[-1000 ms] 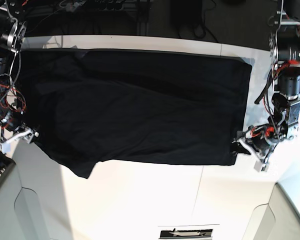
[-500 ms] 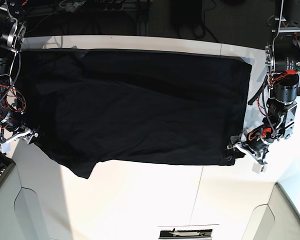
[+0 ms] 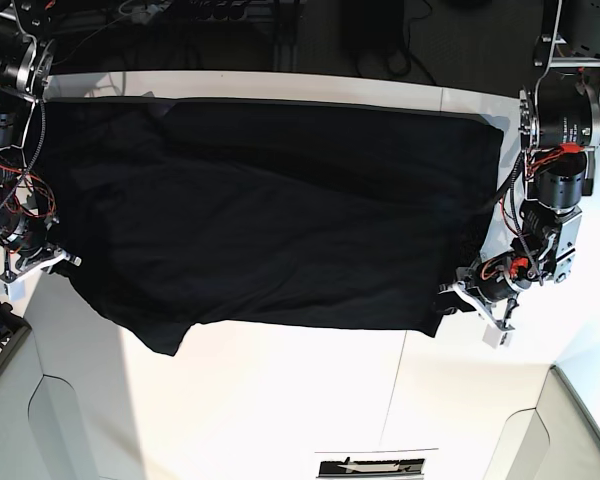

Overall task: Layout the t-shirt on the table in an organized manner, then fold the t-shirt properly
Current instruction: 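Move both grippers to the opposite shirt edge and grasp it, then fold the grasped edge over the shirt with both grippers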

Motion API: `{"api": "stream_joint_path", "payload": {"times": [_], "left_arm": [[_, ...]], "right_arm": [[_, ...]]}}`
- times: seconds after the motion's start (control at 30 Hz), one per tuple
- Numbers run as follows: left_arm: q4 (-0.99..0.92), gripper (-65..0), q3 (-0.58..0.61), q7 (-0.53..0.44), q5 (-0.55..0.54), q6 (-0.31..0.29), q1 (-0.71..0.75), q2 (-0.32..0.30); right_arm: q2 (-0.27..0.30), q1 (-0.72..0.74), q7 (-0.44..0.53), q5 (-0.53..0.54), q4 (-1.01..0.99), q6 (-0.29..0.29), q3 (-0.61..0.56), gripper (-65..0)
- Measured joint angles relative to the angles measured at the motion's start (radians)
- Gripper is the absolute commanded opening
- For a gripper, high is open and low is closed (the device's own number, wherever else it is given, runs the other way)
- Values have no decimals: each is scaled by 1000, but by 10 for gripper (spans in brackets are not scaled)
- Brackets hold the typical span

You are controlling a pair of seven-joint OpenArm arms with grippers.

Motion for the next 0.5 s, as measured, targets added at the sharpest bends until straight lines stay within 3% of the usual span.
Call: {"api": "stream_joint_path", "payload": {"times": [0.13, 0.3, 0.5], "left_arm": [[31, -650, 2, 56, -63, 0, -16, -35], [124, -650, 2, 361, -324, 1, -13, -76], [254, -650, 4, 711, -617, -1, 7, -87]], "right_arm": [[13, -5, -45, -2, 67, 0, 0, -650], [48, -5, -151, 10, 177, 2, -2, -650], [95, -30, -230, 127, 240, 2, -2, -650]]}}
